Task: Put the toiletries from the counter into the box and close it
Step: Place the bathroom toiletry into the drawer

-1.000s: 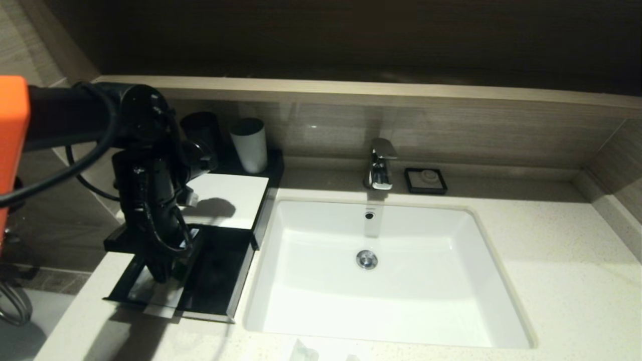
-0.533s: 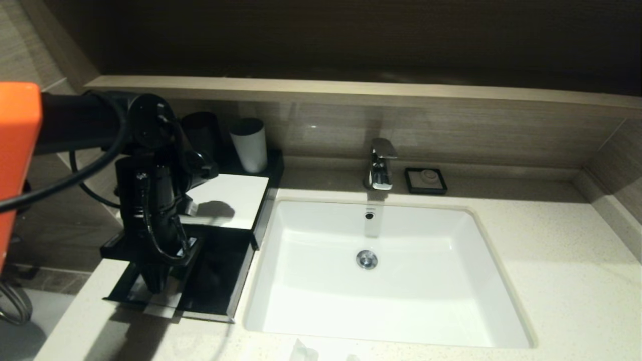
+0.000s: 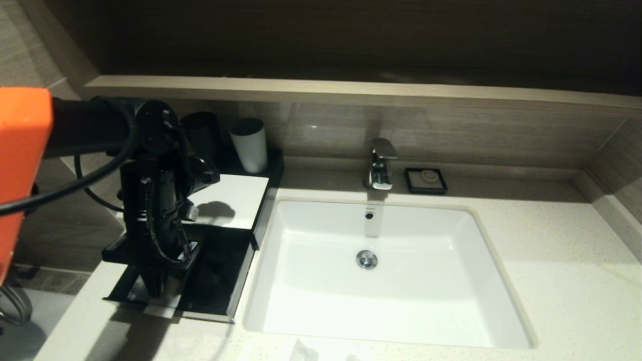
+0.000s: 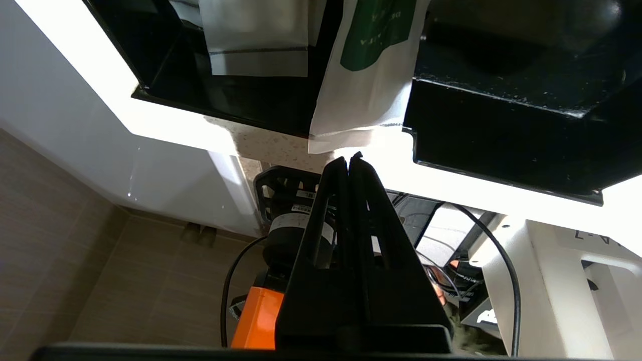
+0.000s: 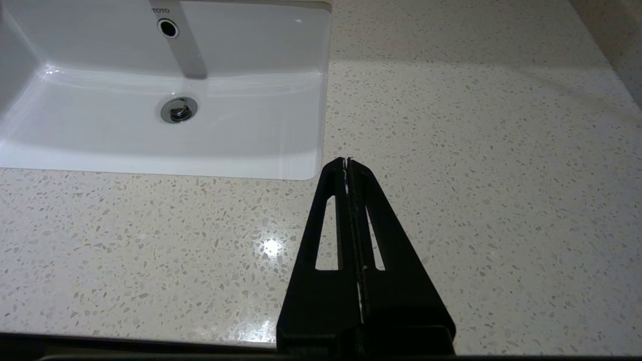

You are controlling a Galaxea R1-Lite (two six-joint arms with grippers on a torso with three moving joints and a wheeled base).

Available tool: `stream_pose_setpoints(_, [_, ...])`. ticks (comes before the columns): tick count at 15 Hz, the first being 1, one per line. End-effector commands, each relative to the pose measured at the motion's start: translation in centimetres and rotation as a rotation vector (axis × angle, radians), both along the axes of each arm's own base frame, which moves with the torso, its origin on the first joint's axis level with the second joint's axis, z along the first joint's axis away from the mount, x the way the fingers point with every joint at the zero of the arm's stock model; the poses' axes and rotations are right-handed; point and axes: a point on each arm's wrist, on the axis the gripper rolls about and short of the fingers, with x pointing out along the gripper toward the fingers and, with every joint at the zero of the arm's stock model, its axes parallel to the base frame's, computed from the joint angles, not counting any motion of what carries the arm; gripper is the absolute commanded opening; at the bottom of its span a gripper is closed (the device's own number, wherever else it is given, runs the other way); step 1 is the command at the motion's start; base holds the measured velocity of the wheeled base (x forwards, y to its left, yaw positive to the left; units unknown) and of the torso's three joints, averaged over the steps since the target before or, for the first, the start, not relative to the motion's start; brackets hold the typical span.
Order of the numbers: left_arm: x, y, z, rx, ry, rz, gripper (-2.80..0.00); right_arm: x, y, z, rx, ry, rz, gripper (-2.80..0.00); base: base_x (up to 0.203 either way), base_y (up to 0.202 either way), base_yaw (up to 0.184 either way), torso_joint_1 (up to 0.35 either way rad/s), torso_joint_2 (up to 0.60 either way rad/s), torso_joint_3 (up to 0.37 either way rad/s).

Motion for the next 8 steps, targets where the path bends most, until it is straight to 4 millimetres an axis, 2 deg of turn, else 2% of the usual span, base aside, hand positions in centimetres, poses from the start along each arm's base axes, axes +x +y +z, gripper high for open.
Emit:
stream_pose_setpoints(1, [-0.05,-0.03,-0.14,0.005,0.012,0.001,-2.8,0.0,0.0,-0.01,0.0,0.001,0.0,-2.8,0.0,0.0,0.0,0.0,0.0,0.0])
stream_pose_setpoints(8, [-0.1,-0.42,-0.14,0.005,0.005,0.008,-2.8,-0.01,0.0,0.0,0.0,-0.002,0.0,-2.8,0.0,0.0,0.0,0.0,0.0,0.0])
